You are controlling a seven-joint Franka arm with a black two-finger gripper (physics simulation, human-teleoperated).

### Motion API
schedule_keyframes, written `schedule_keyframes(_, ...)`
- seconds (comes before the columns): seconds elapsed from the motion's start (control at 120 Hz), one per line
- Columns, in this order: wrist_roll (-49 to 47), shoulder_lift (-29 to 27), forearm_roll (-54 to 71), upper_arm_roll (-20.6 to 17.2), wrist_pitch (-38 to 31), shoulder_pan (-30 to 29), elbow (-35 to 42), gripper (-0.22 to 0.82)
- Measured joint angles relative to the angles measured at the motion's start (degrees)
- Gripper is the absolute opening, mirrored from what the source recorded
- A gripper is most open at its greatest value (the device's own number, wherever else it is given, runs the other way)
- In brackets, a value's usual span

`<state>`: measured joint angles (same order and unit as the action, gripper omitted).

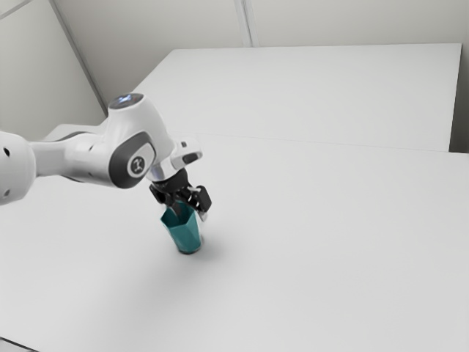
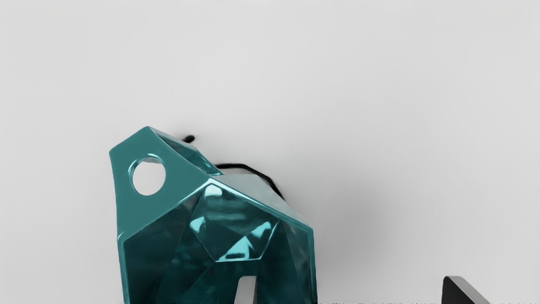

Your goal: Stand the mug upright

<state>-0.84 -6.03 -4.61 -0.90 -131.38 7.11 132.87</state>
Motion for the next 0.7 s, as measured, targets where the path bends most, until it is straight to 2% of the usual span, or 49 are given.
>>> schedule_keyframes(0.208,0.2,-1.0,-0.2,-0.3,5.7,-0.4,-5.8,0.54)
schedule_keyframes(0.7,0.2,7.1,1.7,0.4,30.8,-1.5,-34.8,0.59)
